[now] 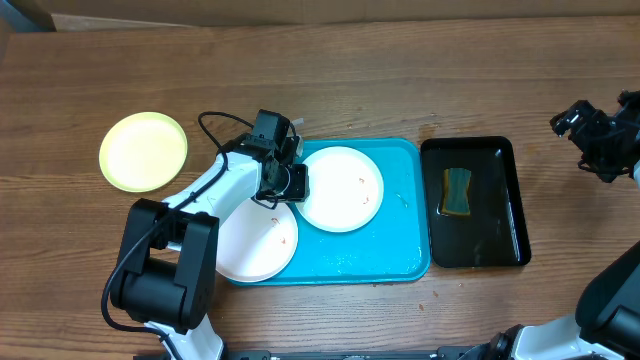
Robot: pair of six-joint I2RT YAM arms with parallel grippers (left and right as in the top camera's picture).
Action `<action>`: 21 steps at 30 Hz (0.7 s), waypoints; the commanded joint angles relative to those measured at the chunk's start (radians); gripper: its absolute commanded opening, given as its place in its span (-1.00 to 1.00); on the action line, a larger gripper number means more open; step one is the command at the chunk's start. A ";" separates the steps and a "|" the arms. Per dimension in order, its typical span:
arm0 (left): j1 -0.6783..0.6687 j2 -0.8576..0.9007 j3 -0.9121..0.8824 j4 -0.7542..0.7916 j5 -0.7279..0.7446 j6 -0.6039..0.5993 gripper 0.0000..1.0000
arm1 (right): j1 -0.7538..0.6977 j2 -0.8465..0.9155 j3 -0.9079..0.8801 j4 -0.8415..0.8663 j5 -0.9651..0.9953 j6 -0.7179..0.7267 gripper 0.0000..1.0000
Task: Clean dirty plates on tray and stack at the side
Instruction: 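Slide the upper white plate rightward across the teal tray with left gripper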
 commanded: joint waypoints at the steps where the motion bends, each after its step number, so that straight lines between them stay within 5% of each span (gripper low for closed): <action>1: -0.010 0.016 0.018 -0.003 0.024 0.039 -0.40 | -0.003 -0.010 0.017 0.006 -0.008 0.001 1.00; 11: -0.036 0.016 0.095 0.000 0.004 0.046 -0.46 | -0.003 -0.010 0.017 0.006 -0.008 0.001 1.00; 21: -0.141 0.018 0.091 -0.024 -0.260 0.045 -0.32 | -0.003 -0.010 0.017 0.006 -0.008 0.001 1.00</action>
